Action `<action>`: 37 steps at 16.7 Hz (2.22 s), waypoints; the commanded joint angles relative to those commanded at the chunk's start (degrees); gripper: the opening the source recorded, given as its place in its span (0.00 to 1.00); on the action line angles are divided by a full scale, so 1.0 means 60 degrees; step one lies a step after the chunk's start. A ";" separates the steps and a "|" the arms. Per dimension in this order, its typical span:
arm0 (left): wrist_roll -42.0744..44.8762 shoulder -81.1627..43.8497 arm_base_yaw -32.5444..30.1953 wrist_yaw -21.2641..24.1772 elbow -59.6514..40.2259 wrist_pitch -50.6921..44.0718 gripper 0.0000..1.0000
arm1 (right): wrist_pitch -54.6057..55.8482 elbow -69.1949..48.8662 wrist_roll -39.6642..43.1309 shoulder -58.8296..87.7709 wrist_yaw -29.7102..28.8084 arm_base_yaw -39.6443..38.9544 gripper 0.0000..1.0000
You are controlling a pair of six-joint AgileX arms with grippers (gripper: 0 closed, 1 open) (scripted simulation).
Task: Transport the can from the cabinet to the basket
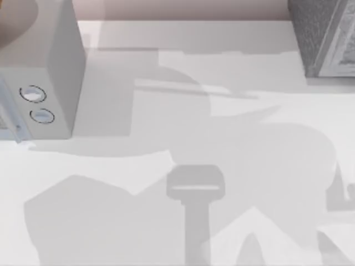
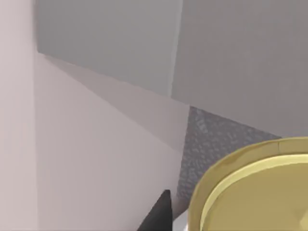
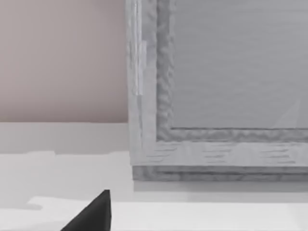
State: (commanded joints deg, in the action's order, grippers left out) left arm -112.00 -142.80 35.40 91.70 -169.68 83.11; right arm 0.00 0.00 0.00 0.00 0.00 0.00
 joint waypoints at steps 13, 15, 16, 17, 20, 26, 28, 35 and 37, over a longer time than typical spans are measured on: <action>1.0638 0.1313 -0.0552 -0.1350 0.1882 -1.0154 0.00 | 0.0000 0.0000 0.0000 0.0000 0.0000 0.0000 1.00; 1.2741 0.1594 -0.0655 -0.1618 0.2259 -1.2166 0.00 | 0.0000 0.0000 0.0000 0.0000 0.0000 0.0000 1.00; 1.3793 0.1737 -0.0705 -0.1752 0.2449 -1.3171 0.00 | 0.0000 0.0000 0.0000 0.0000 0.0000 0.0000 1.00; 1.4836 0.1879 -0.0755 -0.1885 0.2636 -1.4169 0.00 | 0.0000 0.0000 0.0000 0.0000 0.0000 0.0000 1.00; 1.7852 0.2300 -0.0892 -0.2267 0.3179 -1.7052 0.00 | 0.0000 0.0000 0.0000 0.0000 0.0000 0.0000 1.00; 2.2850 0.3022 -0.1100 -0.2890 0.4070 -2.1826 0.00 | 0.0000 0.0000 0.0000 0.0000 0.0000 0.0000 1.00; 2.4027 0.3197 -0.1144 -0.3034 0.4277 -2.2948 0.00 | 0.0000 0.0000 0.0000 0.0000 0.0000 0.0000 1.00; 2.5454 0.3412 -0.1195 -0.3208 0.4529 -2.4310 0.00 | 0.0000 0.0000 0.0000 0.0000 0.0000 0.0000 1.00; 2.5454 0.3412 -0.1195 -0.3208 0.4529 -2.4310 0.00 | 0.0000 0.0000 0.0000 0.0000 0.0000 0.0000 1.00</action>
State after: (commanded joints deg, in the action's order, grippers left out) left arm 40.73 -122.33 28.23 72.45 -142.51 -62.75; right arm 0.00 0.00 0.00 0.00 0.00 0.00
